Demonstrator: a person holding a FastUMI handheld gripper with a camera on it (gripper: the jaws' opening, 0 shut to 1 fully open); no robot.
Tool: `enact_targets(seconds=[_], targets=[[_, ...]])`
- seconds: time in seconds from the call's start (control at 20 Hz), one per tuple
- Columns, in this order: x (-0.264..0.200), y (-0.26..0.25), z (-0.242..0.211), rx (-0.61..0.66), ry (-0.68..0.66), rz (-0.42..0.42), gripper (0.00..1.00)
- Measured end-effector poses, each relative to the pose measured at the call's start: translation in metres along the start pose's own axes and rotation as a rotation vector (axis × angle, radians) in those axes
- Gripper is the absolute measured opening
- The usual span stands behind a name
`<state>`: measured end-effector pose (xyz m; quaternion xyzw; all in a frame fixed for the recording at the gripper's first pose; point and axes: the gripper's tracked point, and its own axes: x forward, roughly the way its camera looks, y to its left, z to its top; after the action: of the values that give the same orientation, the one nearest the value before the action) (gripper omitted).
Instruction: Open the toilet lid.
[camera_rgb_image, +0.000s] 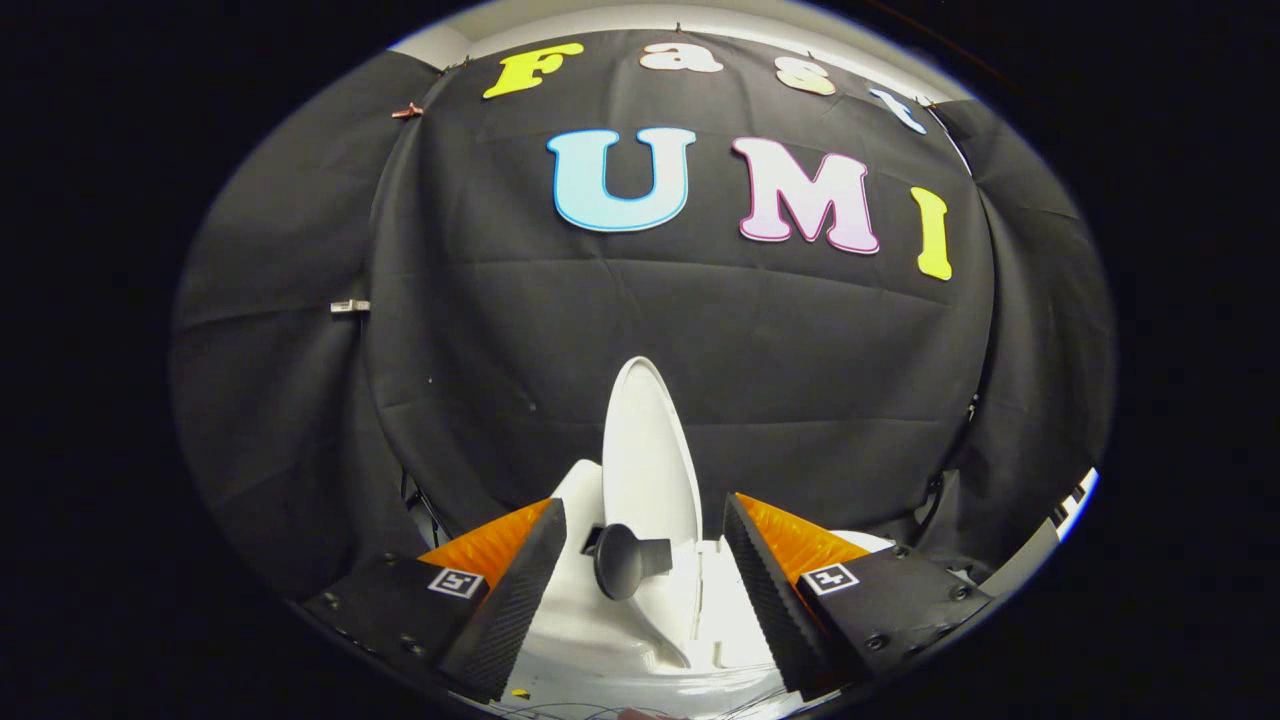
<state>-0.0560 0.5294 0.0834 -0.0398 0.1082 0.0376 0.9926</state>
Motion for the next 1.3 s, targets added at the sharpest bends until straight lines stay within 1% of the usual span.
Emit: enact_targets(seconds=[0.3,0.4,0.6,0.7,0.9,1.05,1.2,1.3], targets=[[-0.023,-0.009,0.017,0.021,-0.038,0.065,0.99],[-0.027,-0.02,0.02,0.005,-0.055,0.076,0.99],[-0.034,-0.047,0.023,0.036,-0.058,0.099,0.99],[-0.036,-0.066,0.027,0.031,-0.063,0.103,0.99],[-0.041,-0.114,0.031,0.047,-0.091,0.109,0.99],[-0.034,-0.164,0.029,0.032,-0.116,0.09,0.99],[-0.019,-0.222,0.017,0.018,-0.129,0.05,0.99],[-0.007,-0.264,0.002,-0.008,-0.119,0.006,0.99]])
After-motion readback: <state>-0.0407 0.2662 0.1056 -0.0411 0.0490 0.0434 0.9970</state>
